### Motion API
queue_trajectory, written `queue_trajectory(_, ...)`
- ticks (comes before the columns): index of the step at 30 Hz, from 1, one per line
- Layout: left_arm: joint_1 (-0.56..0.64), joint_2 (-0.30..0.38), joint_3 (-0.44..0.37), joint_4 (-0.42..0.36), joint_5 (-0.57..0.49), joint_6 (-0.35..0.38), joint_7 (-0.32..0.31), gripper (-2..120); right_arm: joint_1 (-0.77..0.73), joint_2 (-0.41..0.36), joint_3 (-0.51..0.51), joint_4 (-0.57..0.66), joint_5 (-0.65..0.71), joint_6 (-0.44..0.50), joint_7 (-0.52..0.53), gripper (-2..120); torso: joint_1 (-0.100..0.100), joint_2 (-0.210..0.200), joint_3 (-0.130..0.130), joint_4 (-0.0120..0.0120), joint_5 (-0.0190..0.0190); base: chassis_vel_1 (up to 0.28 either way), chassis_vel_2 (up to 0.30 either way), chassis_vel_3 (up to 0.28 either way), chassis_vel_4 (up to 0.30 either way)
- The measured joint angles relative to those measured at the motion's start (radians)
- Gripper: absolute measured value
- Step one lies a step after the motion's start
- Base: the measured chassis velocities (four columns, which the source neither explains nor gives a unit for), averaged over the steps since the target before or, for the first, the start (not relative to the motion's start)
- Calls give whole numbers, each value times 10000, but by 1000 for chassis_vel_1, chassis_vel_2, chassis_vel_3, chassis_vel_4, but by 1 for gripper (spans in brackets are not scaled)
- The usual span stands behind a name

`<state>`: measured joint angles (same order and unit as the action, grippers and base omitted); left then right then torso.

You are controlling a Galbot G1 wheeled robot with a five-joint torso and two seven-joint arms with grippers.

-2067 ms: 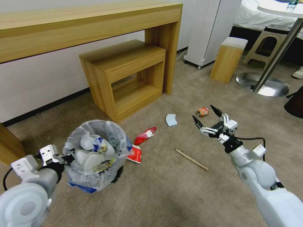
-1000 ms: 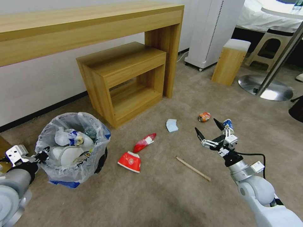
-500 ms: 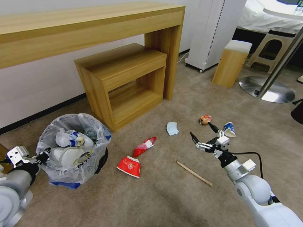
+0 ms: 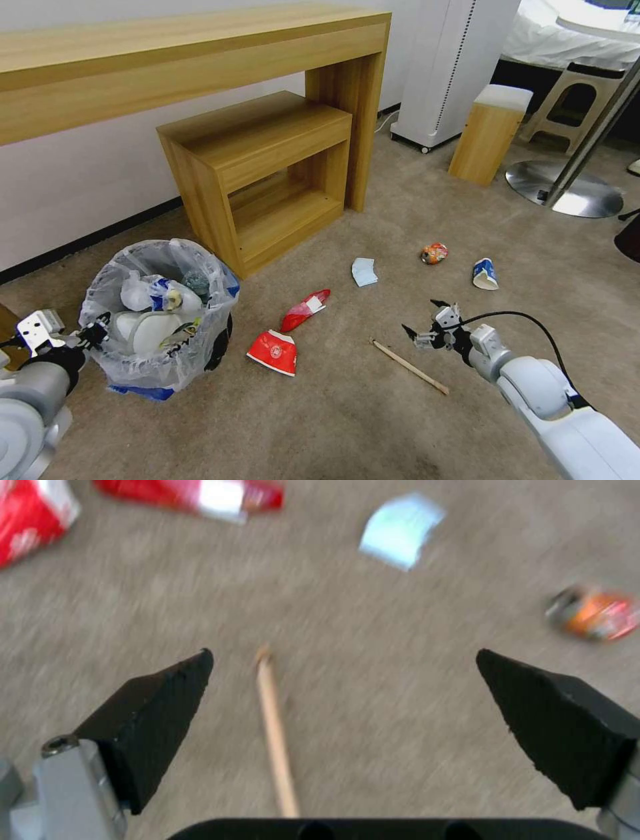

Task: Pick up the trash bin and place the garbage on the floor into it.

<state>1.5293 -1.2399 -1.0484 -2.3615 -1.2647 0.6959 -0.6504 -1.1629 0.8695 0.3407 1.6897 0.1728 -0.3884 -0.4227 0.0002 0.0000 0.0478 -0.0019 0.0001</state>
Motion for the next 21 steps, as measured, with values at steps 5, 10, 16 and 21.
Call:
queue_trajectory(5,4,-218,249,-69,270,1,3,0,437,95,-209,-819,-255,-80,-839,100,1,0,0,-1,1,0,0,0,0)
queue_trajectory(10,-59,-289,379,-16,413,1,5,0,832,296,-476,-1644,-534,-305,-877,100,0,0,0,-1,1,0,0,0,0)
queue_trajectory(16,-166,-348,574,124,577,-11,21,0,1455,583,-689,-2785,-734,-330,-990,100,0,0,1,0,-1,0,0,0,0)
queue_trajectory(21,-254,-461,845,249,860,-43,95,0,1894,930,-783,-3779,-1365,-41,-1676,100,0,0,1,-1,-1,0,0,0,0)
